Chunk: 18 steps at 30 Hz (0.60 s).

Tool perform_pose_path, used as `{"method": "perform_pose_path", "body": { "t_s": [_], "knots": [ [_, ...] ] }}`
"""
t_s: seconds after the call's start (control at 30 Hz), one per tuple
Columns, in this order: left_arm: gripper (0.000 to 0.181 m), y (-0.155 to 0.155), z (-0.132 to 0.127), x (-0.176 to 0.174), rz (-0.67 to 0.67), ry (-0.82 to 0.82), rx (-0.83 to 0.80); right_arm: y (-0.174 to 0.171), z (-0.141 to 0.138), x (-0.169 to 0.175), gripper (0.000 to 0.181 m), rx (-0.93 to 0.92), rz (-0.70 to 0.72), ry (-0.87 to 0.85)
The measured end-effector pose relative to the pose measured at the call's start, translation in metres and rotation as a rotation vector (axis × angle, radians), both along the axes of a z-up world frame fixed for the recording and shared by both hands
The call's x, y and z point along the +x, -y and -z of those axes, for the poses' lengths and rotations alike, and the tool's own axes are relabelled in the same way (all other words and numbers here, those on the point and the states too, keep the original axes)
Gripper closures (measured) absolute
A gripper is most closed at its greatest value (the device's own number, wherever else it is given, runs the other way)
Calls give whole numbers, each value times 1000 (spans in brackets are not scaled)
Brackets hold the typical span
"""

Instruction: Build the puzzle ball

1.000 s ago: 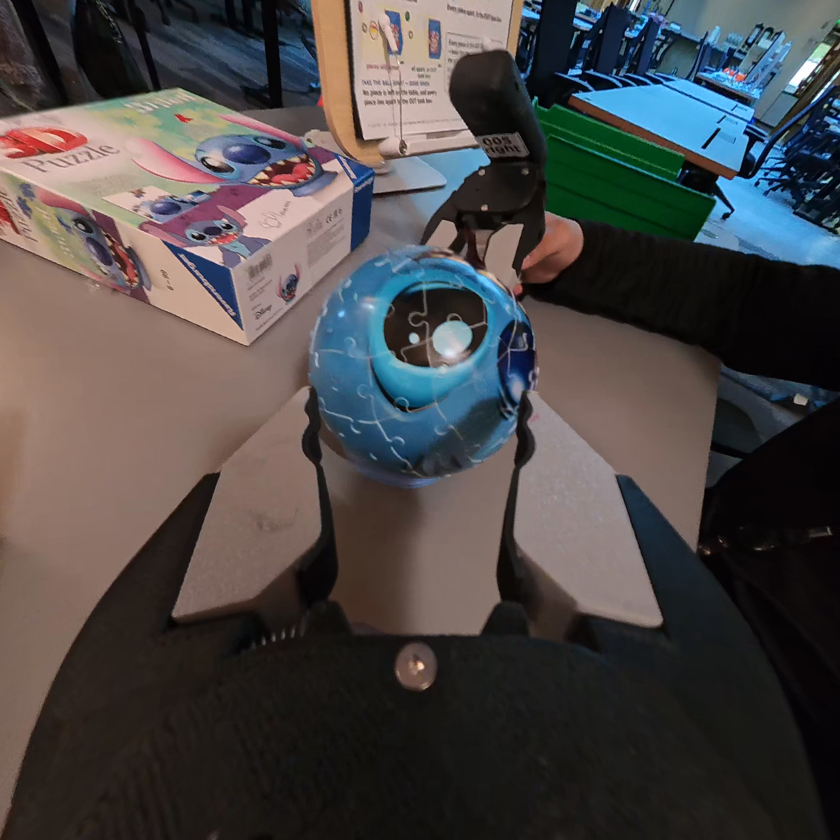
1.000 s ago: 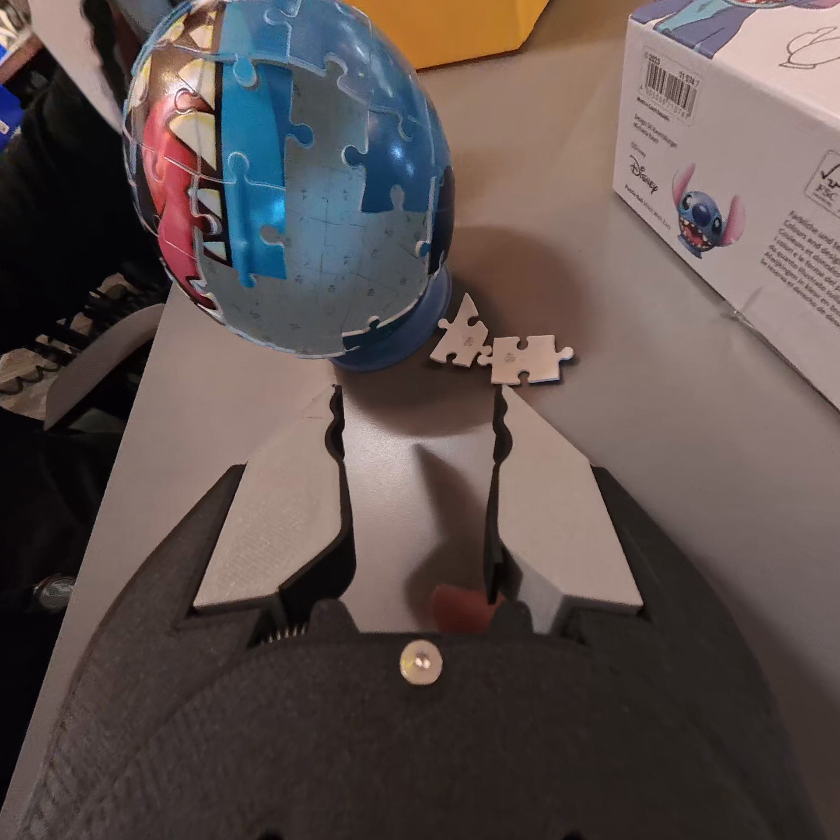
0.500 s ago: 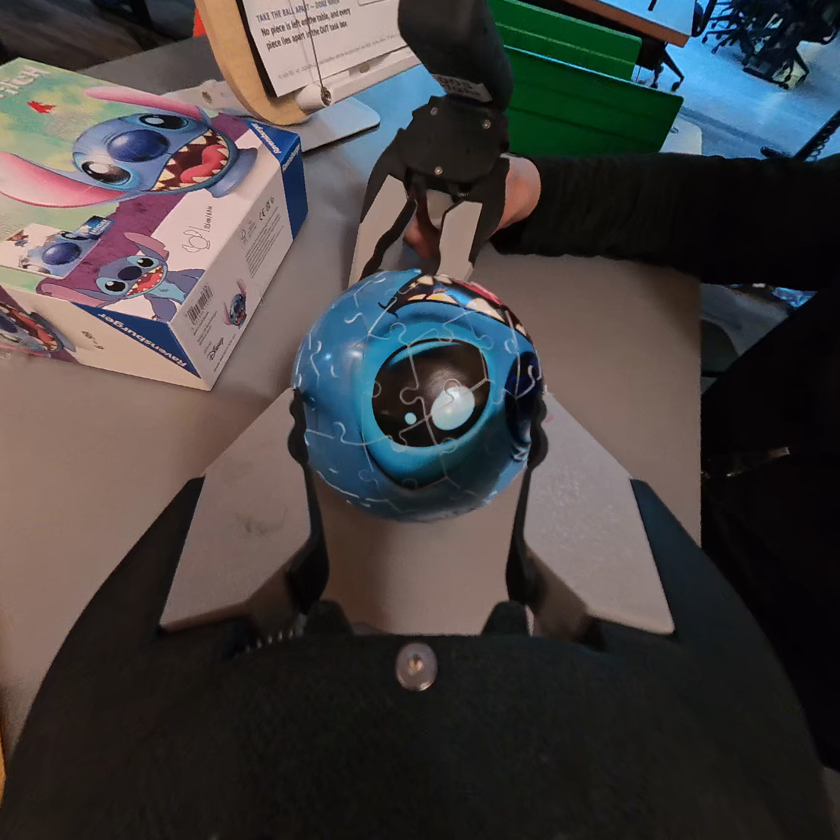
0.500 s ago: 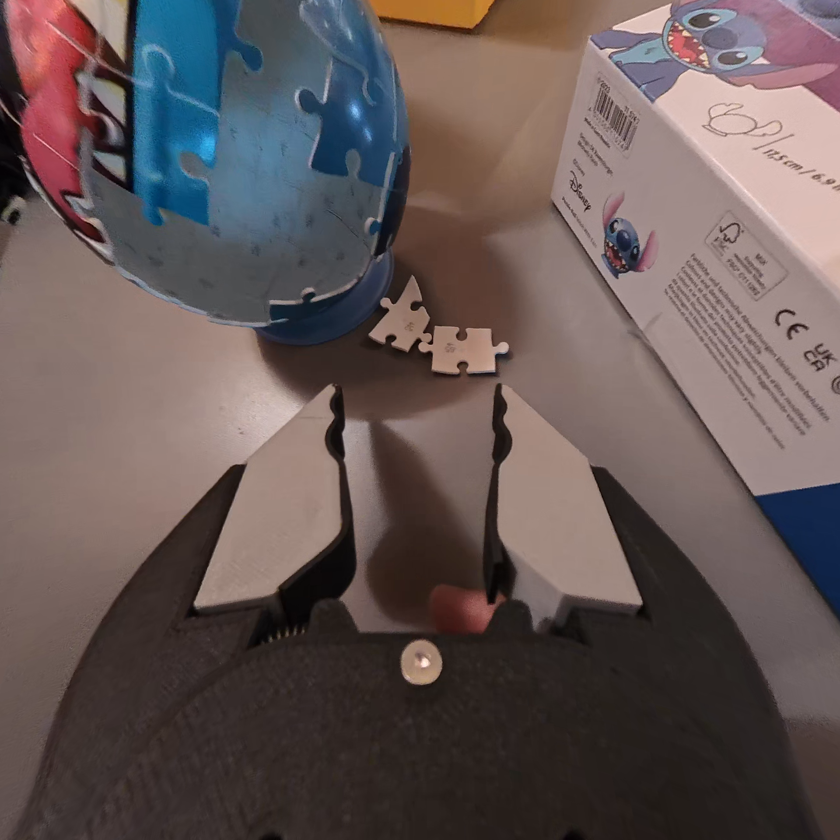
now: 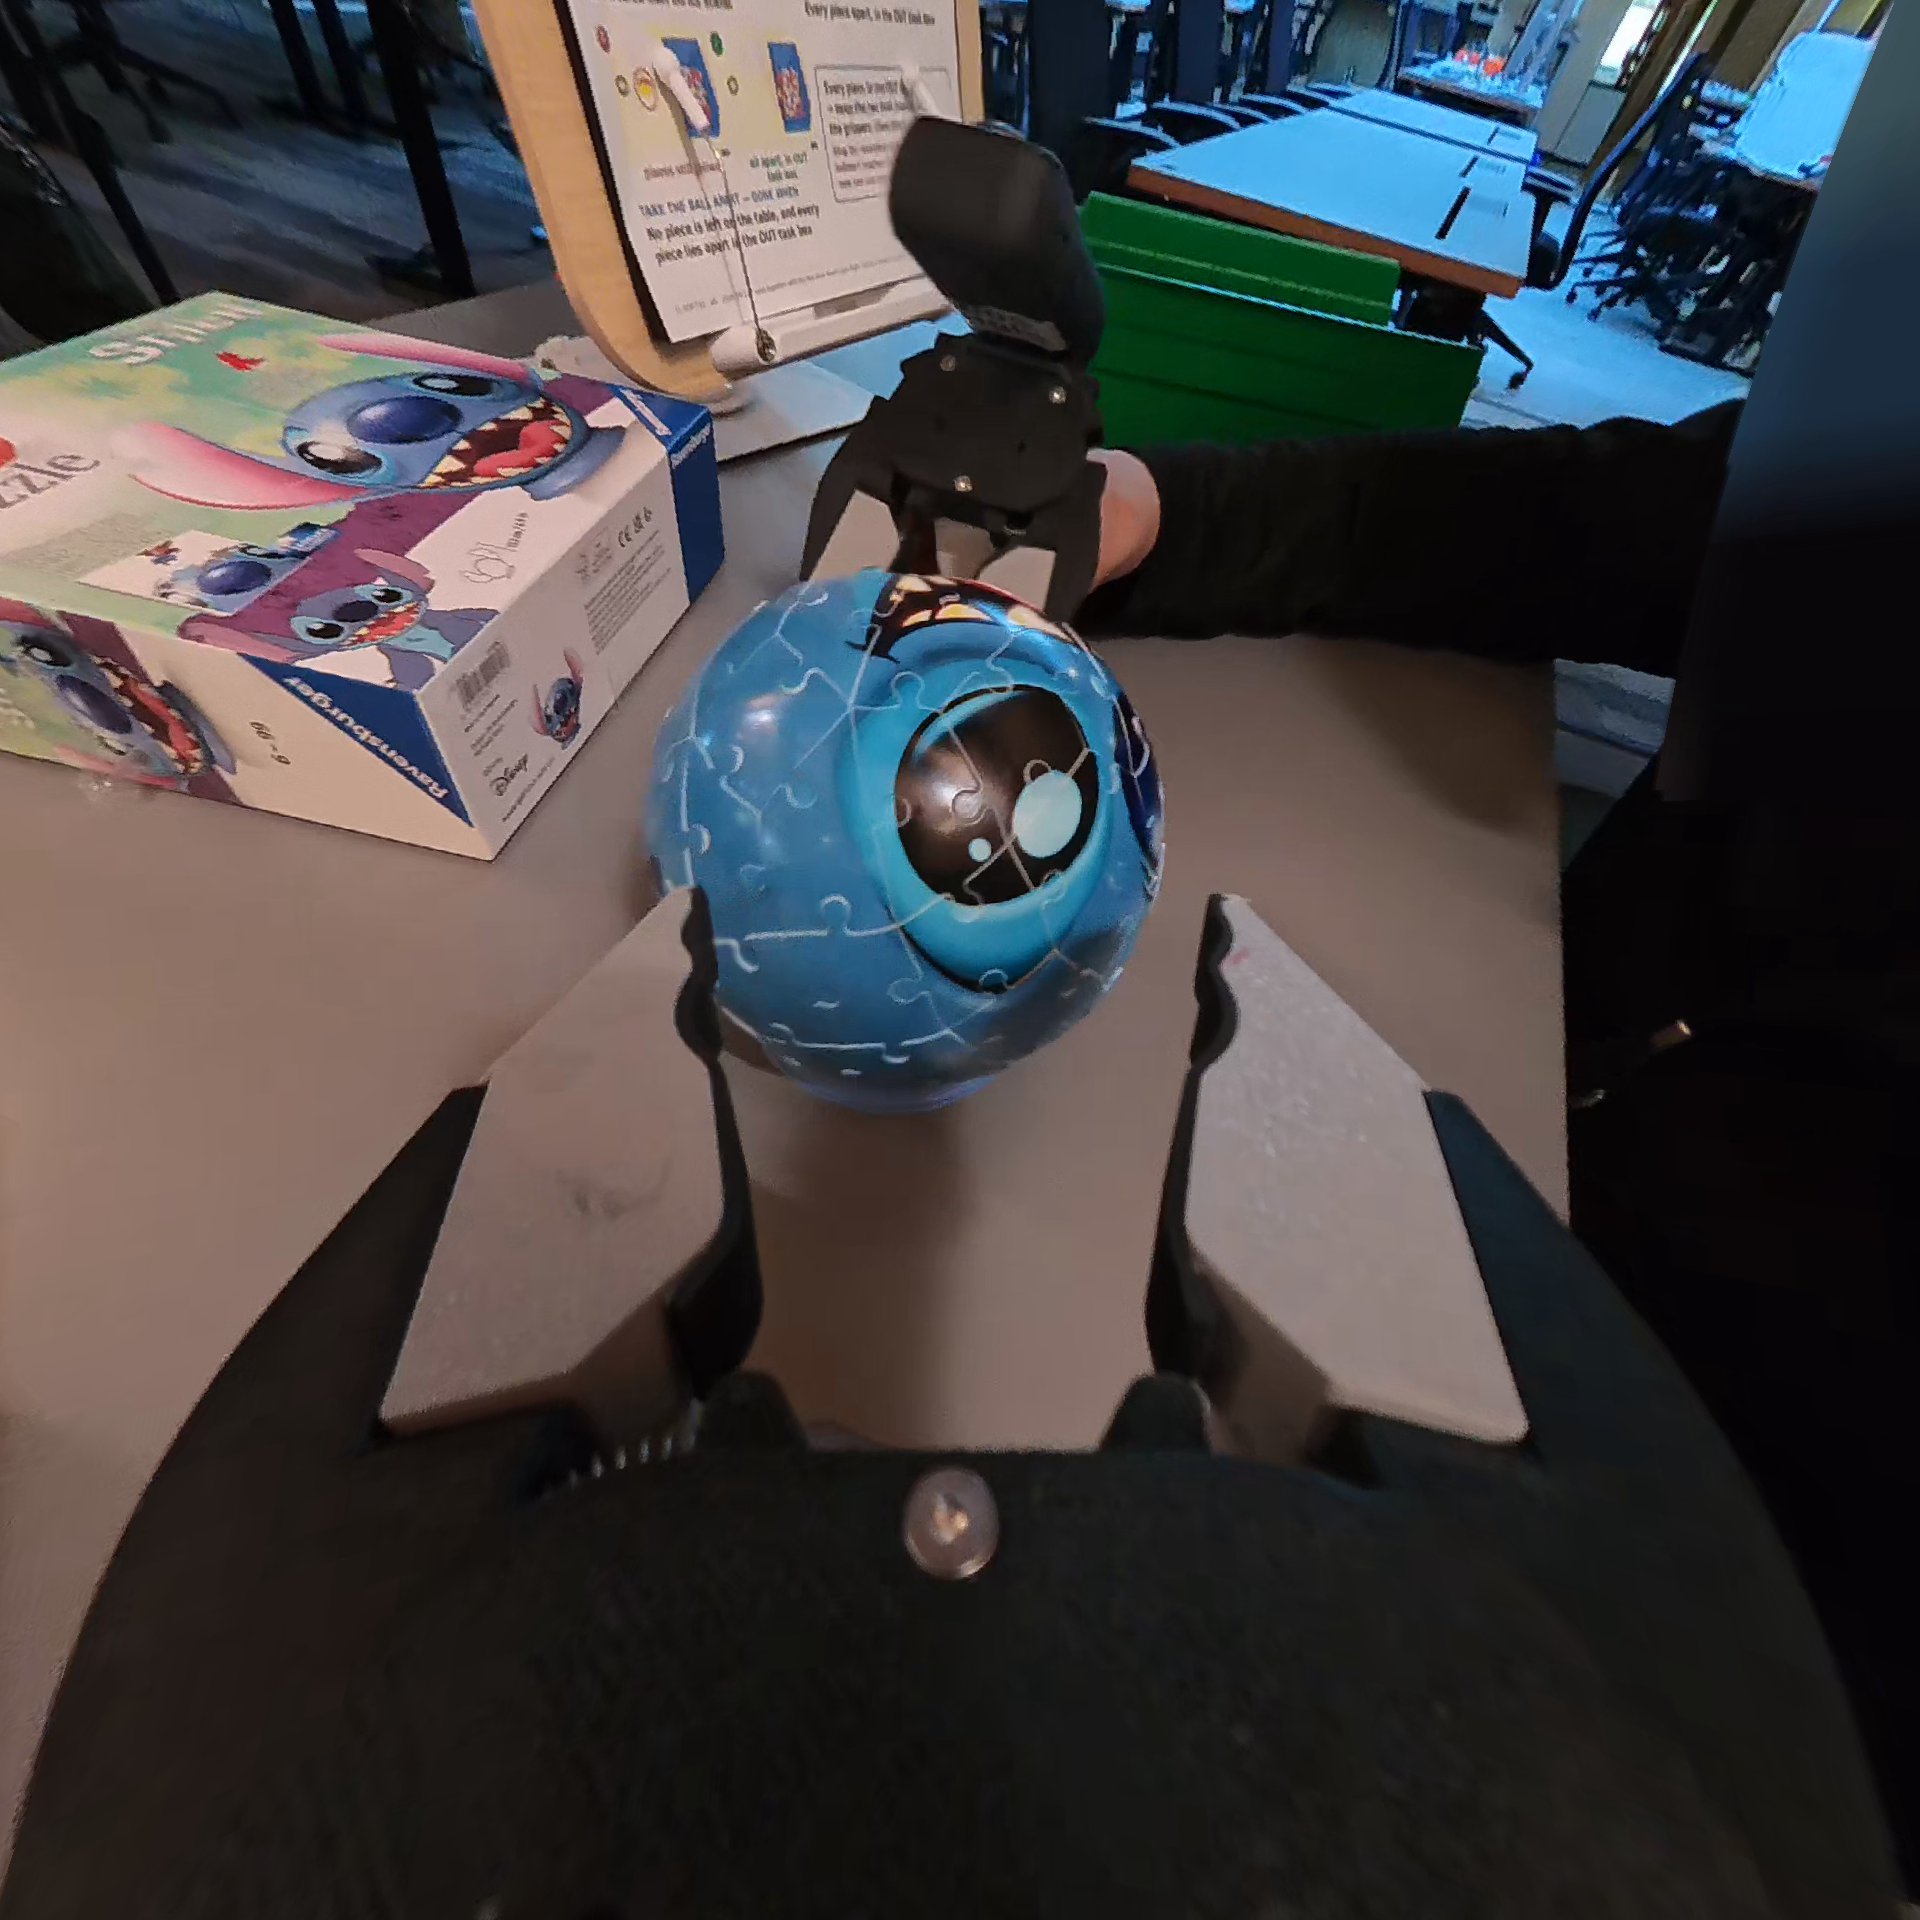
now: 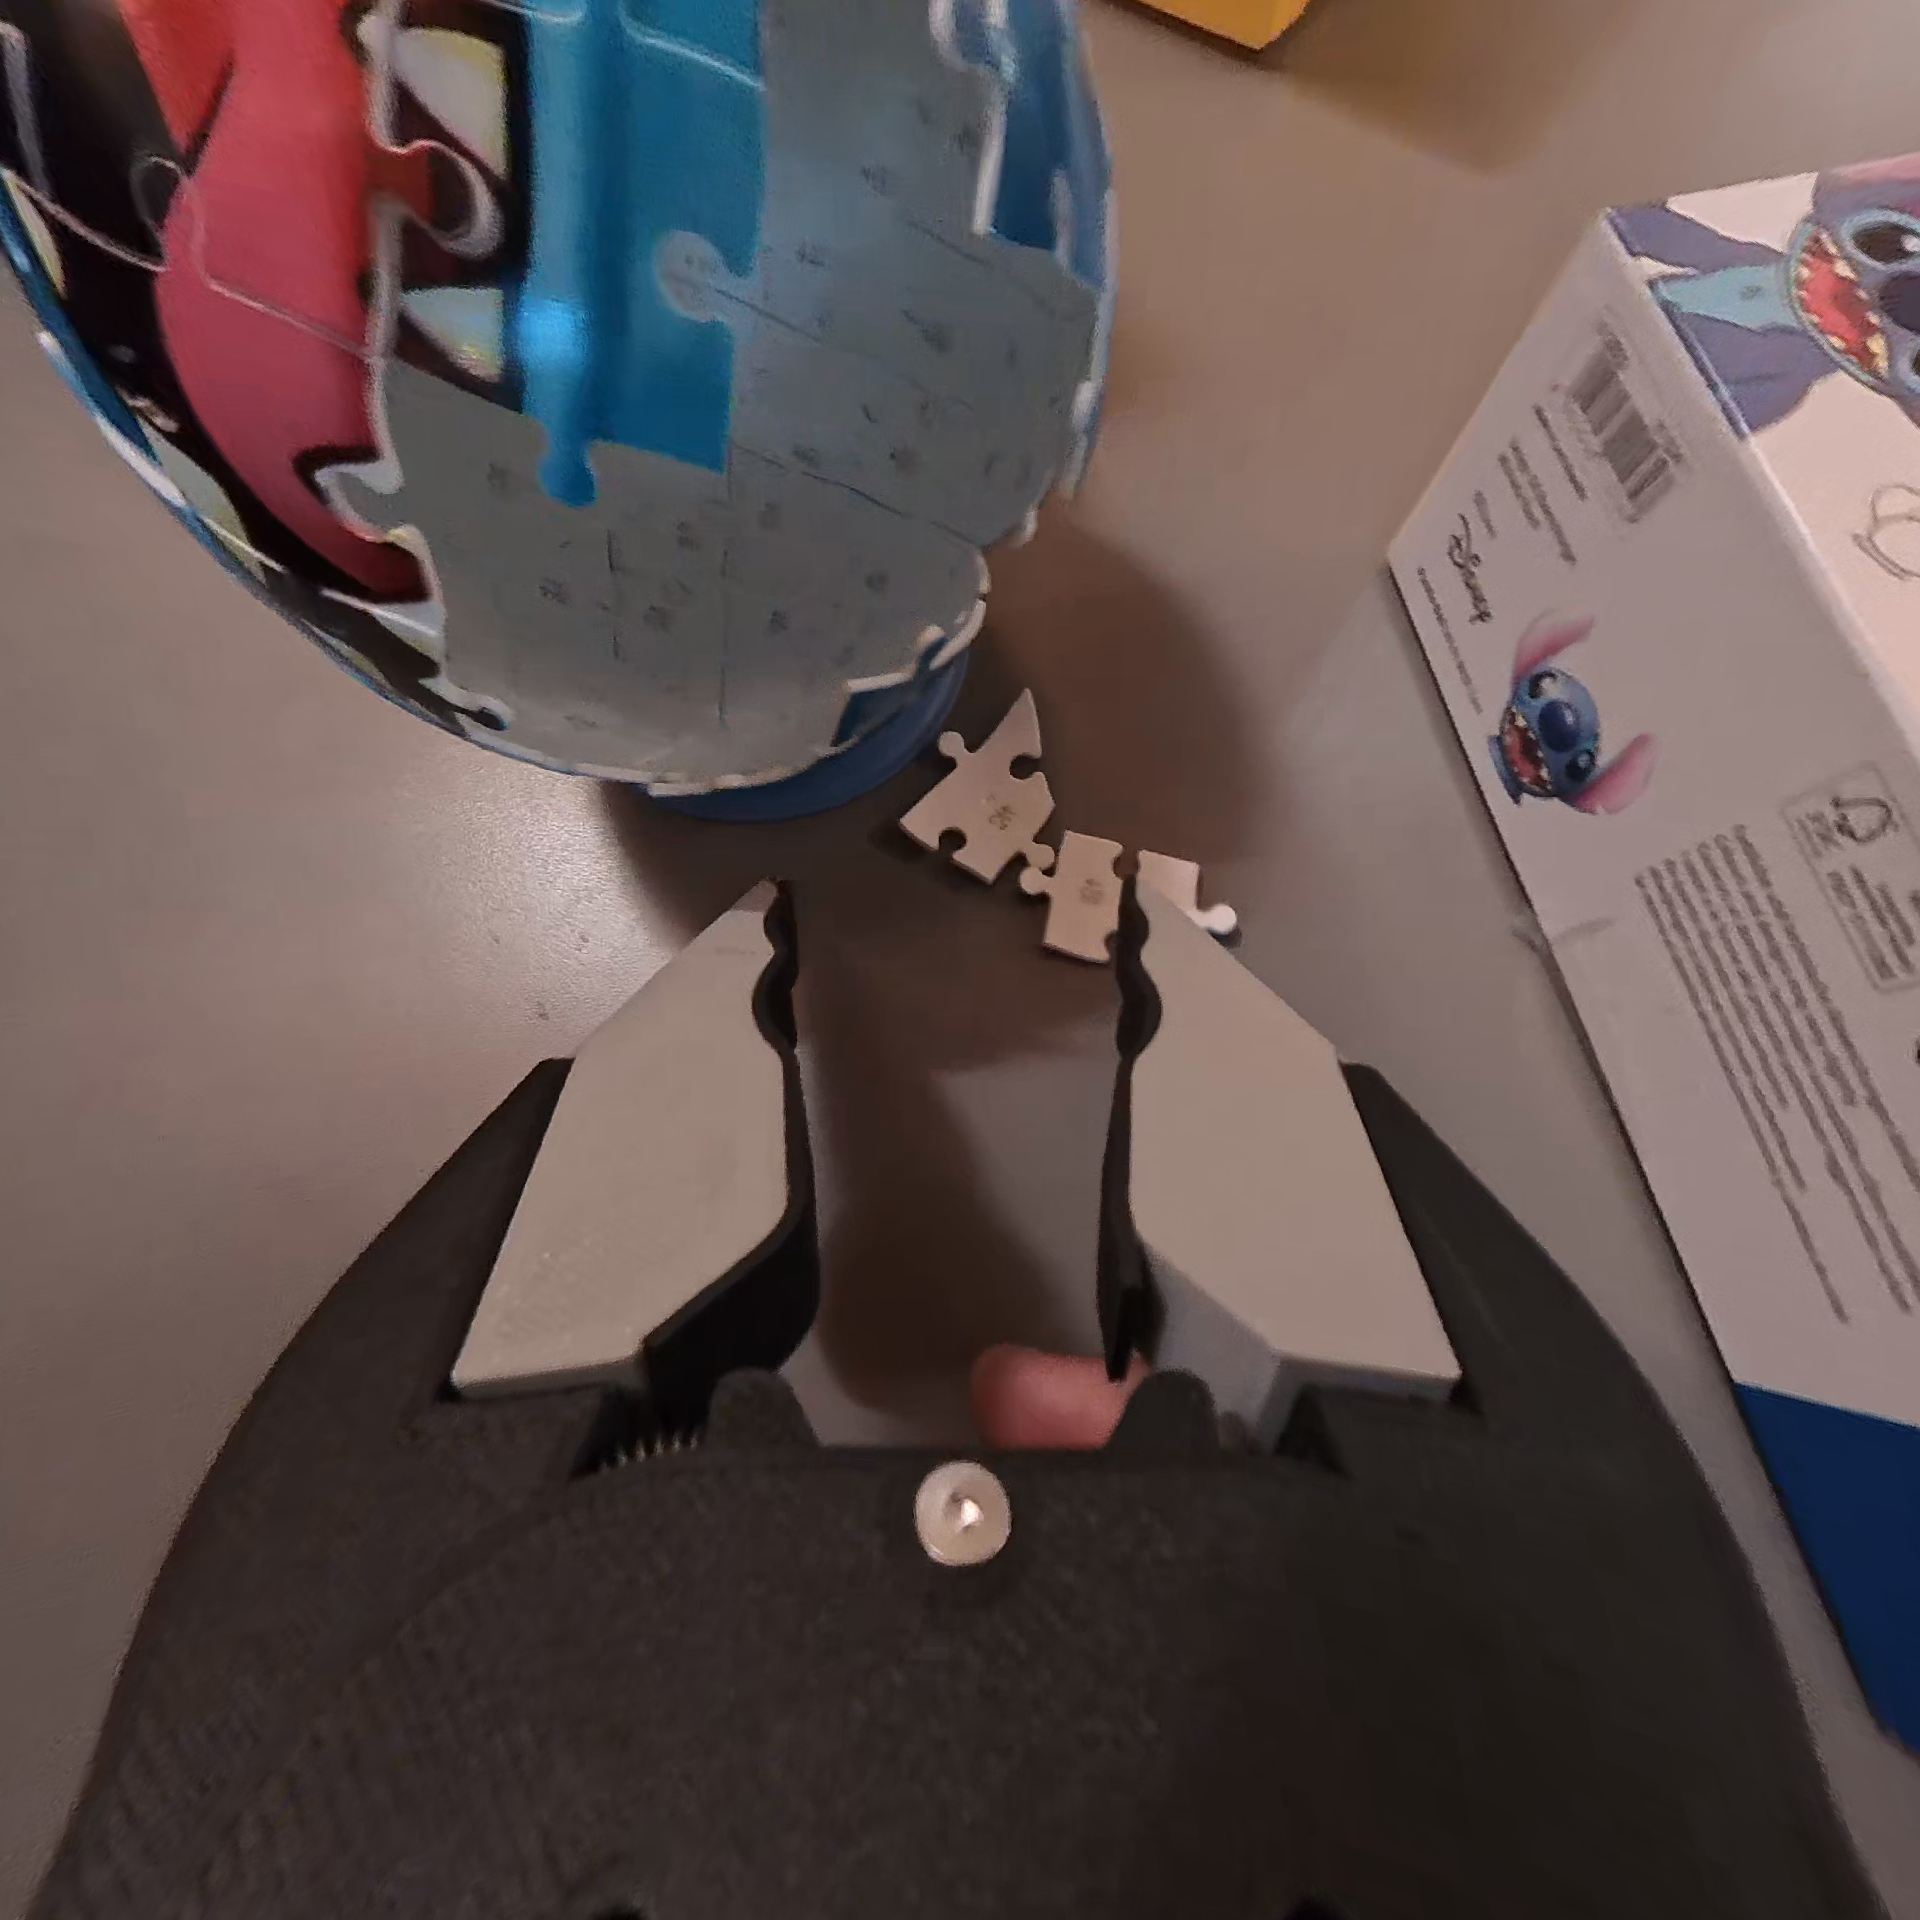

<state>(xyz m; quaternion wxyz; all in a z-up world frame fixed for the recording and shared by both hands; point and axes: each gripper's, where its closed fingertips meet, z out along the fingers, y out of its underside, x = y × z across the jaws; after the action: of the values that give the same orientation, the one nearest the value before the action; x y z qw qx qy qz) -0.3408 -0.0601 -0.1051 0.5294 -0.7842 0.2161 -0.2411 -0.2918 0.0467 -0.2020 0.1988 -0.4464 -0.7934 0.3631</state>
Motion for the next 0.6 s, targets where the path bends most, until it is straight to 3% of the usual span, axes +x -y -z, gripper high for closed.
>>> {"method": "perform_pose_path", "body": {
  "t_s": [0.2, 0.43, 0.6],
  "knots": [
    [89, -7, -1, -9, 9, 62, 27, 3, 6, -9, 128, 100, -25, -7],
    [84, -14, 15, -1, 140, 77, -8, 9, 8, -15, 132, 68, -57, 10],
    [80, -15, 14, 0, 206, 105, -17, 3, 8, -16, 150, 97, -81, 5]
  ]
}}
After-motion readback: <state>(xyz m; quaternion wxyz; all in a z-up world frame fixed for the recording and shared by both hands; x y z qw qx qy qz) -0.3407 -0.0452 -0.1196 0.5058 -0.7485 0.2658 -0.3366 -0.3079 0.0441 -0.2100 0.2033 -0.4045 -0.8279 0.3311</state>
